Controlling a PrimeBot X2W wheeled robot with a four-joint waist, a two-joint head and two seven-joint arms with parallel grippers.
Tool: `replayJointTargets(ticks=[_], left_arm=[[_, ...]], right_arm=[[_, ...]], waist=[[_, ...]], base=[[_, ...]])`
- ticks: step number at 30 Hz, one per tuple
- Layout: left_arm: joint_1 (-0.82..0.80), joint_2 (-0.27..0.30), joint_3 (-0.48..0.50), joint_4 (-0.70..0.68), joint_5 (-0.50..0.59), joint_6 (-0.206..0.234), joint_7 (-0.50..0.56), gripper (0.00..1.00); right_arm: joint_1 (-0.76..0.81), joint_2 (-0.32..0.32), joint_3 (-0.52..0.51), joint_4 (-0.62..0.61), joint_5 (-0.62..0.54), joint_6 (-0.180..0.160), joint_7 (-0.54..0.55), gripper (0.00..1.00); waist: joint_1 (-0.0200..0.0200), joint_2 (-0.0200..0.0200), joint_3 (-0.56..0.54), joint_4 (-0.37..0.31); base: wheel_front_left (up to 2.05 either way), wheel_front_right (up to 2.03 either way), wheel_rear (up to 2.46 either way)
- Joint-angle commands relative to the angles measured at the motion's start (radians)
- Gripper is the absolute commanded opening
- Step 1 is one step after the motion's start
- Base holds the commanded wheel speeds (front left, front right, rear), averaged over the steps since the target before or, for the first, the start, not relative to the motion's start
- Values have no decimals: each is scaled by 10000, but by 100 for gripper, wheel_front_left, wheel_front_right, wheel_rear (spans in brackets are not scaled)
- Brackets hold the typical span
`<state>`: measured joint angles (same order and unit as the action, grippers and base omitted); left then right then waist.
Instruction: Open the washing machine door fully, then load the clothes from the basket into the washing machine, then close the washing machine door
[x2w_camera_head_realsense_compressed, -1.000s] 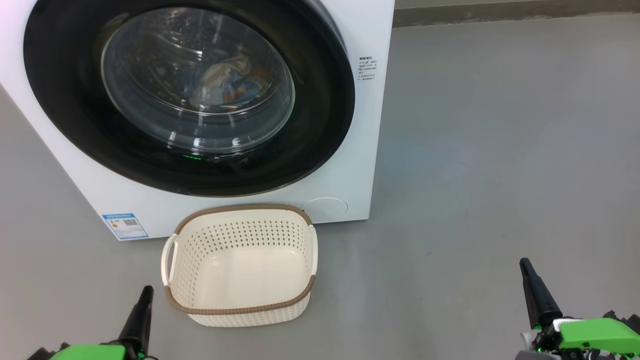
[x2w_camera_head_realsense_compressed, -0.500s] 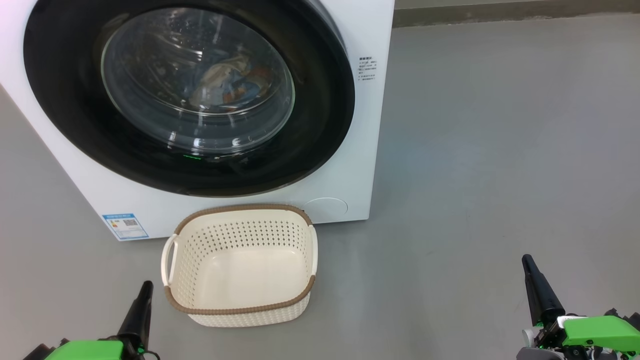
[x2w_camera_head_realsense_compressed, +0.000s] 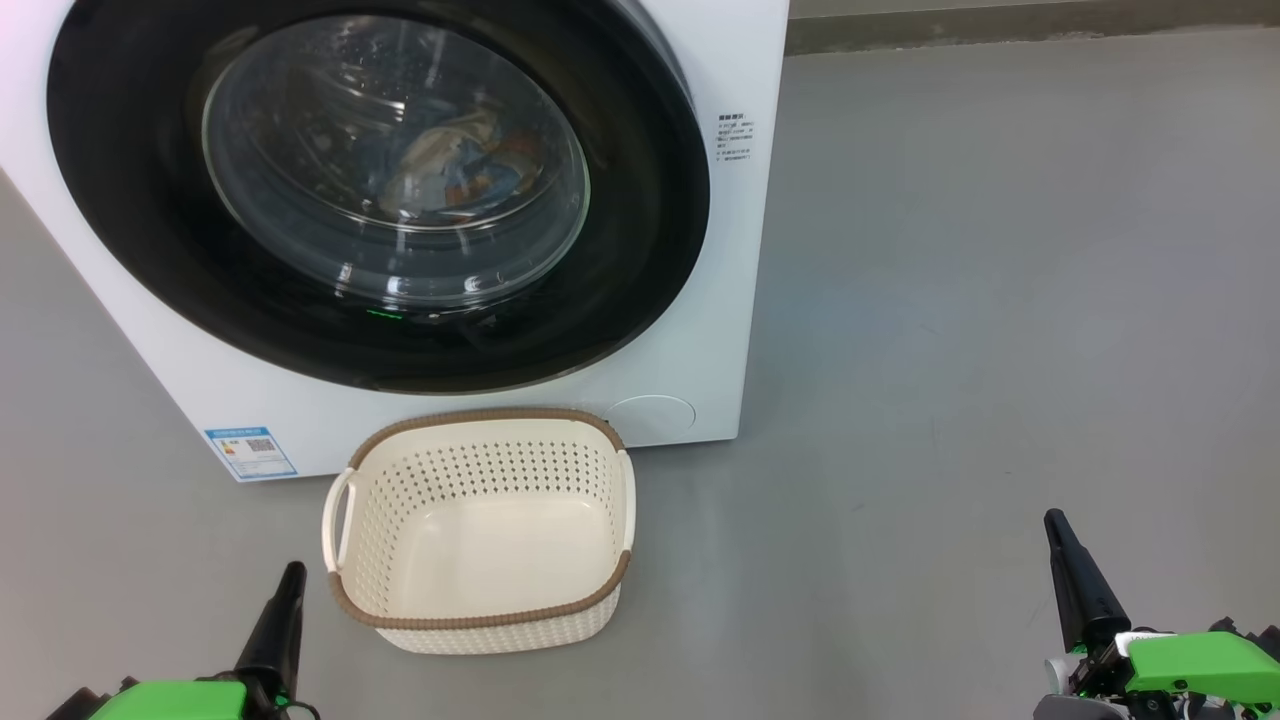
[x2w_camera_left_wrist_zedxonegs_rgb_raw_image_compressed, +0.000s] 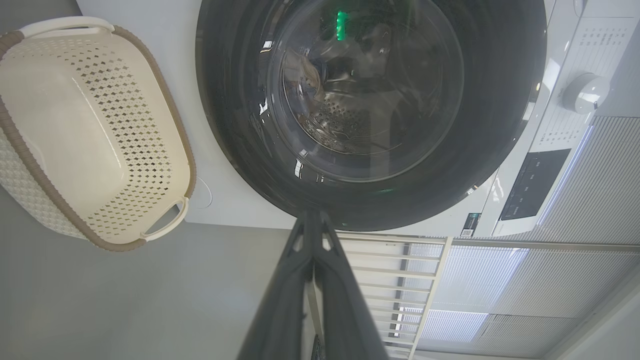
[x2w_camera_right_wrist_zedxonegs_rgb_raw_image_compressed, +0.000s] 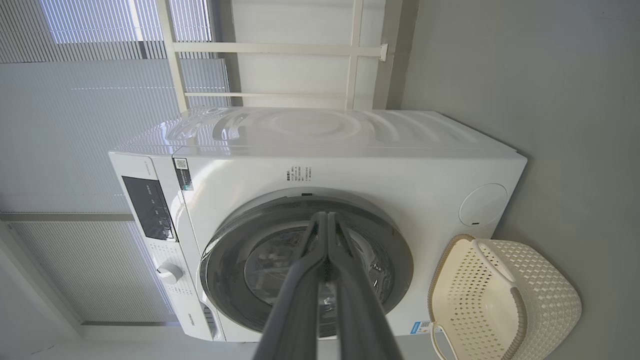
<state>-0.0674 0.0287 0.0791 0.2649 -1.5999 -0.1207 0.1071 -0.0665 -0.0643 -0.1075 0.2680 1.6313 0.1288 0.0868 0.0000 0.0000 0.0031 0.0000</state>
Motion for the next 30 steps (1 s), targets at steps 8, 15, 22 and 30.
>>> replayJointTargets(ticks=[8, 15, 22, 30], left_arm=[[-407, 215, 346, -196, -88, -100, 61, 0], [-407, 215, 346, -196, -88, -100, 61, 0], [-407, 215, 346, -197, -88, -100, 61, 0], [-407, 215, 346, -197, -89, -100, 60, 0]], right_arm=[[-392, -31, 174, -245, -30, 19, 74, 0], [-394, -17, 153, -244, -48, 19, 91, 0], [-396, -3, 133, -243, -64, 19, 107, 0], [-398, 12, 113, -241, -81, 19, 123, 0]], waist=[[0, 0, 0, 0], [0, 0, 0, 0], [0, 0, 0, 0], [0, 0, 0, 0]], base=[[0, 0, 0], [0, 0, 0], [0, 0, 0], [0, 0, 0]])
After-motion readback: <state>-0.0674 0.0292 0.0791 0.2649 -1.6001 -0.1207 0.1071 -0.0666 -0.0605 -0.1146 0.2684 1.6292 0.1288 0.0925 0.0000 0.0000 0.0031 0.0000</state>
